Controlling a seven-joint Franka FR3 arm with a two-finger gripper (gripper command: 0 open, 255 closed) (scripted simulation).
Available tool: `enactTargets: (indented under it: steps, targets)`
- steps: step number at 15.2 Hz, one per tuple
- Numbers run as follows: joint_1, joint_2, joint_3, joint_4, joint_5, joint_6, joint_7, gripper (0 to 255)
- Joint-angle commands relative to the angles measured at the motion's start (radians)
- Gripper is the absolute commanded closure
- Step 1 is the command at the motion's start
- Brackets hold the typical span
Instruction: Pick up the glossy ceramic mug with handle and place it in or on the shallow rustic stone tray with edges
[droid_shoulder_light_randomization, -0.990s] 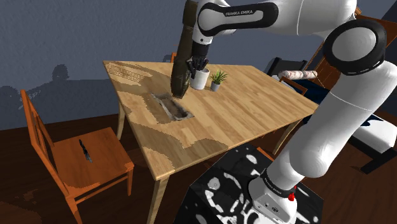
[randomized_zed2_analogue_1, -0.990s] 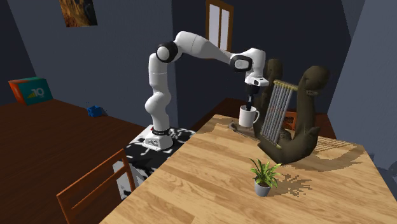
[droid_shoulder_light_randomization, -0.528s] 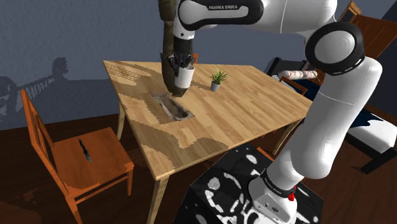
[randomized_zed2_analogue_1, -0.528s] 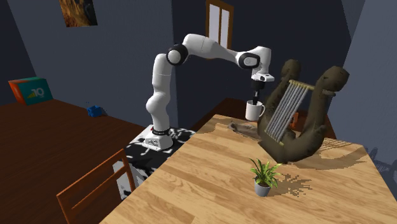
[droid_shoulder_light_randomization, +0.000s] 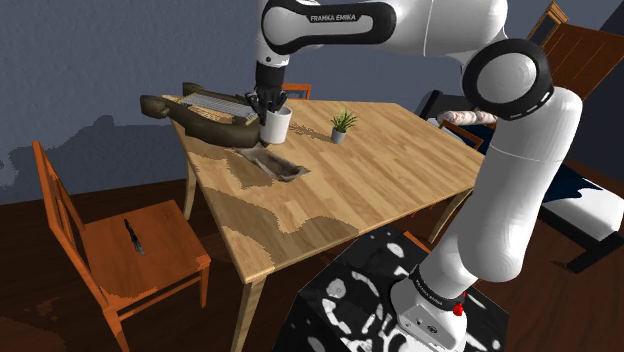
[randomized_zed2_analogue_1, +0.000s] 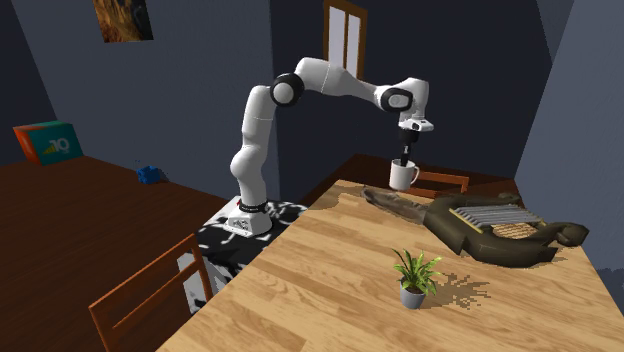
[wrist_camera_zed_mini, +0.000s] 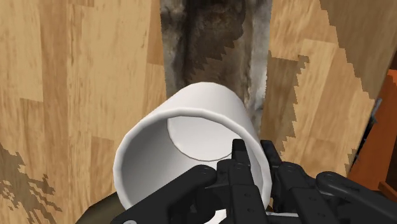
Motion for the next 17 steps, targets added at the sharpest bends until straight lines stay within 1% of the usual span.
enactTargets:
  steps: [1, 12, 17]
  targets:
    - [0.000, 0.003, 0.000, -0.022, -0.001, 0.025, 0.001, 255]
    - [-0.001, 0.039, -0.002, -0.127, -0.005, 0.167, 0.010, 255]
    - [-0.001, 0.039, -0.002, -0.127, -0.005, 0.167, 0.010, 255]
